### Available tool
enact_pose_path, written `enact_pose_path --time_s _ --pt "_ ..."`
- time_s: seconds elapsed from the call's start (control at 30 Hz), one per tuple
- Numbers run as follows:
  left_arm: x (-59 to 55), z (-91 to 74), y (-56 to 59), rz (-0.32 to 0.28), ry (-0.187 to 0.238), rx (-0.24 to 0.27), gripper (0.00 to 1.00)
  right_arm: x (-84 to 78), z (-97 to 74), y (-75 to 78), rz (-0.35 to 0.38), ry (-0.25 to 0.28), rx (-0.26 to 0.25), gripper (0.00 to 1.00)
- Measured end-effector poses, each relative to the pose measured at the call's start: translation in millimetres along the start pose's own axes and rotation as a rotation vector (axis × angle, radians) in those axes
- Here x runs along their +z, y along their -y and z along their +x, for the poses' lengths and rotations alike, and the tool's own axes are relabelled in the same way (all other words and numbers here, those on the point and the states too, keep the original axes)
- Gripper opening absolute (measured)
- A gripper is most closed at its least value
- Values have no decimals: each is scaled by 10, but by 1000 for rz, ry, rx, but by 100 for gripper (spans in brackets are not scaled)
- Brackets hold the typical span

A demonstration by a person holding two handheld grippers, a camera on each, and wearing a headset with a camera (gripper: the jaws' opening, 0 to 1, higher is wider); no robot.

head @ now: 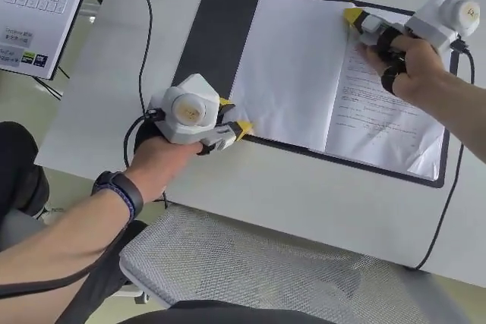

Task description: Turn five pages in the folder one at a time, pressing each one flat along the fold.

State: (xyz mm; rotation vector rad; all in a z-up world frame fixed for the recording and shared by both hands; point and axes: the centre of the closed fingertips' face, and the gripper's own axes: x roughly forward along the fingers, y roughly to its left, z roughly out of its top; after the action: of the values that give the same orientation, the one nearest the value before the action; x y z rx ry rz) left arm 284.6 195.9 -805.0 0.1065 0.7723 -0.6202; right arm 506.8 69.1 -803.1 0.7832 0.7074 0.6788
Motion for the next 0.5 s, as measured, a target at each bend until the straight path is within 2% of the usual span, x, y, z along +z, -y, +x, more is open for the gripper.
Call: enact_pose_path --time_s 0.13,0.23,0.3,0.37,0.5 --pt "1 -4 10 2 -1 -2 29 -122 -108 -101 -8 -11 11 0" --pt "3 -6 12 0 -1 -2 28 -257 -201 -201 -41 -43 25 0" --pt "4 -8 7 0 2 2 28 -289 -227 -214 -49 -58 32 0" --pt "7 -11 10 -5 6 4 28 -402 -309 -295 -62 -76 48 0" --pt "10 -16 17 -9 9 6 29 -526 -435 -326 -32 -72 73 0"
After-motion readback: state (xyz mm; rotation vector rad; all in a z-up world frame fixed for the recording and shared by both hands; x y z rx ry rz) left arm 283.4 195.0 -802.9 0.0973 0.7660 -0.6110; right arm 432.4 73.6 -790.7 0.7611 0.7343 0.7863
